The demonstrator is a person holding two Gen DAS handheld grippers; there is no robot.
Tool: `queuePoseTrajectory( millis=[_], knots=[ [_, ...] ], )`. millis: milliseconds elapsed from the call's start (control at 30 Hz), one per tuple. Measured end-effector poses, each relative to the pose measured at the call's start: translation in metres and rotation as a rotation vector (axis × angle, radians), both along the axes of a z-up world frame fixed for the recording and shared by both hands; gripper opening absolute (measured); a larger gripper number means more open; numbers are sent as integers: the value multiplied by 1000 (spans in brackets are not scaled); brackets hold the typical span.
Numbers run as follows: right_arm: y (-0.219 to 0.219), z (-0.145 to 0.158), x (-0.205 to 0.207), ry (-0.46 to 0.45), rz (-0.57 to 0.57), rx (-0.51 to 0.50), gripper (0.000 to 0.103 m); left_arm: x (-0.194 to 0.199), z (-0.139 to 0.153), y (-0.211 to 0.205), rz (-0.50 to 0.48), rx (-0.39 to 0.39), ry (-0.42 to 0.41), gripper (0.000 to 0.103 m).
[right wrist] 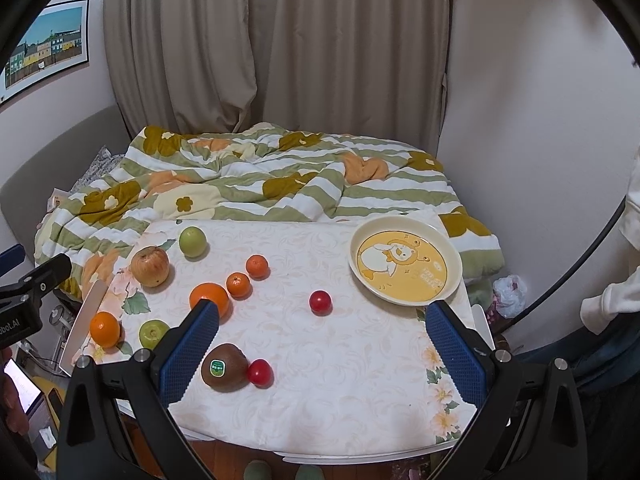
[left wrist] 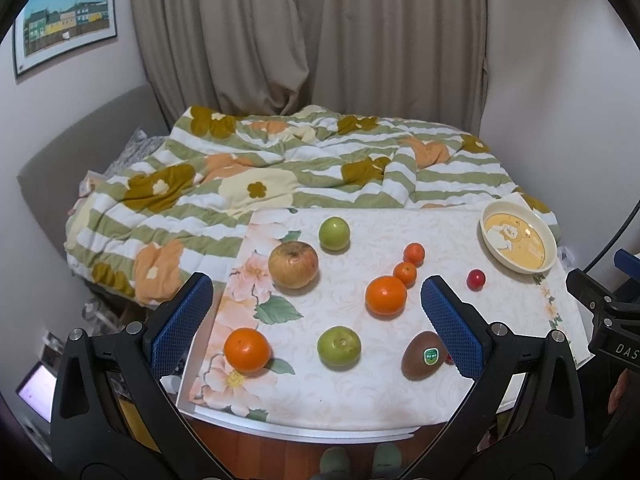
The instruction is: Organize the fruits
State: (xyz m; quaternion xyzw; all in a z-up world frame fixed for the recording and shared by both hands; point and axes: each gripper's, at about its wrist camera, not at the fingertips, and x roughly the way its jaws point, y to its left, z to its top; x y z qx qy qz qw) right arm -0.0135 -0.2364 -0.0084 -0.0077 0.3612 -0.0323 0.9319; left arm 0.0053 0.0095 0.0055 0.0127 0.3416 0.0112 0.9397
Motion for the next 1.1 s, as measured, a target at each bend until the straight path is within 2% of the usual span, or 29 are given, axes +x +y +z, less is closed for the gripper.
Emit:
queuePoseTrajectory(
  millis=[1100],
  knots=[
    [4, 2, 1, -5, 7, 6, 103, -1, -2, -2, -2, 5, 0, 103]
  ],
)
